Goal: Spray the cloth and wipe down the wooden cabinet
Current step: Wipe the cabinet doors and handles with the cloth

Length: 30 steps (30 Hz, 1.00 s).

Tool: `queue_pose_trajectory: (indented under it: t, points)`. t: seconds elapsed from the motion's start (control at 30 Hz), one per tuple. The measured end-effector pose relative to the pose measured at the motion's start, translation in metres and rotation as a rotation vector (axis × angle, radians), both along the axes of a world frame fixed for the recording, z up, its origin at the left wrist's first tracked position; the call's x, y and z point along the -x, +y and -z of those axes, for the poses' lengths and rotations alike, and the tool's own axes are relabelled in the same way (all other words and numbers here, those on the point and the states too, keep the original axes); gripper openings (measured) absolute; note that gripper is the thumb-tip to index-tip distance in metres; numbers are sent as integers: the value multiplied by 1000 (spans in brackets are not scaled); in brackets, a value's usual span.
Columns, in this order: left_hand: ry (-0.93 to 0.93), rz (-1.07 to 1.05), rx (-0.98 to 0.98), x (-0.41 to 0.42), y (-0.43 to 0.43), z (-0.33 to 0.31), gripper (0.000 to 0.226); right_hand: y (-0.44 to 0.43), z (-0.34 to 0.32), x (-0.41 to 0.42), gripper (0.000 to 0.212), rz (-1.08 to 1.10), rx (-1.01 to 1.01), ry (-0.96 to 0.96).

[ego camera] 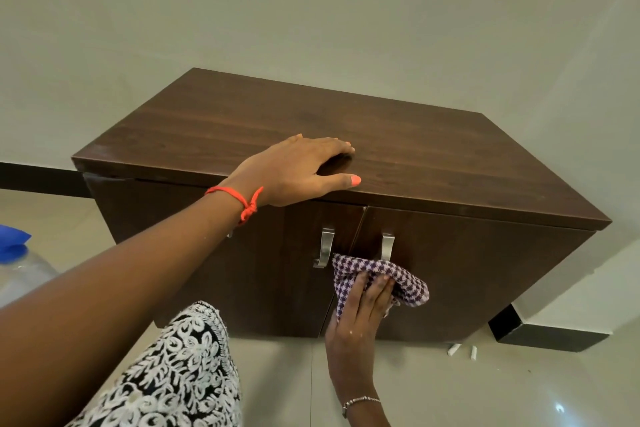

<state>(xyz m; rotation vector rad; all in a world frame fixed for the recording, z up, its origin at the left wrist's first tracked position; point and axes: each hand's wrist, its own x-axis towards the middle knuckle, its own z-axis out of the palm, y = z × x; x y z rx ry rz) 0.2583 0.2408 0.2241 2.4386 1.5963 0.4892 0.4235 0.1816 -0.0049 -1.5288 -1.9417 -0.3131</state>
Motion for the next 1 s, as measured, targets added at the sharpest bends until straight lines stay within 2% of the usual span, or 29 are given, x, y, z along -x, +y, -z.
queue_pose_trajectory:
  t: [0.1, 0.3, 0.4, 0.47, 0.57, 0.63, 0.7, 0.73, 0.8, 0.83, 0.93, 1.0]
  points:
    - [-5, 2, -7, 1, 1, 0, 72, 0, 8, 3, 81, 5, 63, -7]
    - [-10, 5, -7, 0, -1, -1, 72, -2, 12, 1, 108, -69, 74, 126]
    - [-7, 3, 0, 0, -1, -2, 74, -10, -2, 3, 106, -98, 130, 271]
    - [-3, 4, 2, 0, -1, -2, 75, -21, -28, 9, 91, -40, 276, 478]
    - [5, 7, -2, -1, -2, -3, 74, -26, -79, 15, 48, 9, 700, 867]
    - [0, 9, 9, -1, -3, -4, 74, -22, -111, 12, 16, -25, 849, 1010]
    - [10, 16, 38, -1, -4, -5, 74, -10, -141, 2, 9, -61, 1117, 1129]
    - [10, 24, 66, -2, -4, -7, 75, -2, -155, -2, 16, -83, 1282, 1171]
    - [-35, 34, 149, -2, -4, -11, 79, 11, -183, -12, 40, -73, 1536, 1128]
    - [-69, 33, 191, -2, -4, -15, 81, 18, -199, -18, 37, -84, 1609, 1085]
    - [-180, -19, 216, -9, -5, -30, 82, 38, -252, -33, 6, -218, 1712, 974]
    - [-307, -109, 136, -23, -7, -45, 70, 40, -293, -41, 9, -272, 1713, 933]
